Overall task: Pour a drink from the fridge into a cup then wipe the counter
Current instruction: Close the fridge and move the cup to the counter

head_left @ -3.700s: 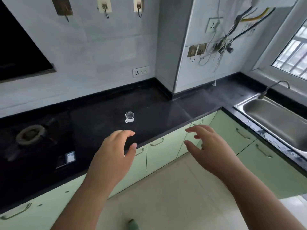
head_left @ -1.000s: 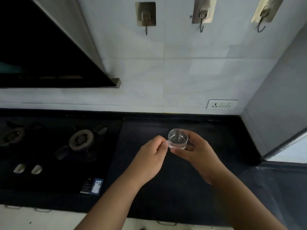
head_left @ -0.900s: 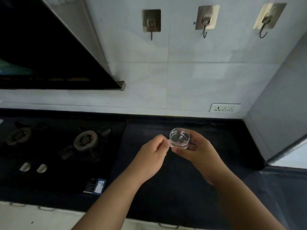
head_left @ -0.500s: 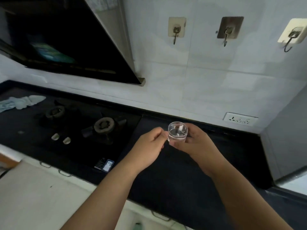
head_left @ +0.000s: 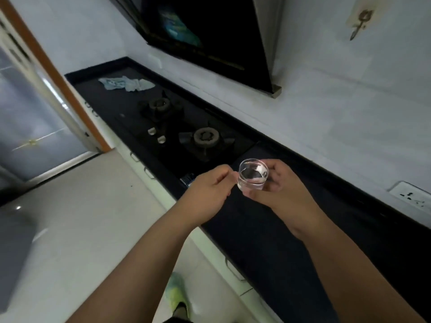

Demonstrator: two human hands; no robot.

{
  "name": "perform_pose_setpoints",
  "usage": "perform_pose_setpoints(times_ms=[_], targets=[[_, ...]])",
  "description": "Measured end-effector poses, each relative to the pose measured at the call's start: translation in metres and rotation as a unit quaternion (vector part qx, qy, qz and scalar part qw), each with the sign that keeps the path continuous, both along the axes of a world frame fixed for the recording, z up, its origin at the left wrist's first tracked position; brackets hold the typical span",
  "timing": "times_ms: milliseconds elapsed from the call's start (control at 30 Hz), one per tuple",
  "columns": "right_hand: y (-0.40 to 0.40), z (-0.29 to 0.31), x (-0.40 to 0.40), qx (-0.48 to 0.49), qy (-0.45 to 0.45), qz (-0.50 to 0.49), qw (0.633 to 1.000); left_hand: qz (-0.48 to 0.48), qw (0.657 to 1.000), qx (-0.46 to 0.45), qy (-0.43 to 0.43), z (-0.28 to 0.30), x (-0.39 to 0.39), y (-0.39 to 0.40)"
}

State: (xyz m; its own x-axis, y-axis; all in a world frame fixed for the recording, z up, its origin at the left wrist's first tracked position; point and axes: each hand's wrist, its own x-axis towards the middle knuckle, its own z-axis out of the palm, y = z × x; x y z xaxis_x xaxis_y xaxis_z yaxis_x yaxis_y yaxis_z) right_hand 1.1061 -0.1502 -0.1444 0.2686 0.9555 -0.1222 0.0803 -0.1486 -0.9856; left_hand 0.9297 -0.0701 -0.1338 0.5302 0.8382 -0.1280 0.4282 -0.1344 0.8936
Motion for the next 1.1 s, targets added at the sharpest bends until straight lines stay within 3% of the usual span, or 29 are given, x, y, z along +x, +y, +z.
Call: perform_pose_setpoints(times_ms=[533,1100], targets=[[0.104,-0.007,-0.181,-0.032,-0.008,0.222,0.975,0.225,0.974,-0.022,0.01,-0.011,-0.199,0.019],[0.192,-0.019,-0.405,-0.035,0.006,0.288,0.957,0.291,0.956,0.003,0.039,-0.006,-0.418,0.07]])
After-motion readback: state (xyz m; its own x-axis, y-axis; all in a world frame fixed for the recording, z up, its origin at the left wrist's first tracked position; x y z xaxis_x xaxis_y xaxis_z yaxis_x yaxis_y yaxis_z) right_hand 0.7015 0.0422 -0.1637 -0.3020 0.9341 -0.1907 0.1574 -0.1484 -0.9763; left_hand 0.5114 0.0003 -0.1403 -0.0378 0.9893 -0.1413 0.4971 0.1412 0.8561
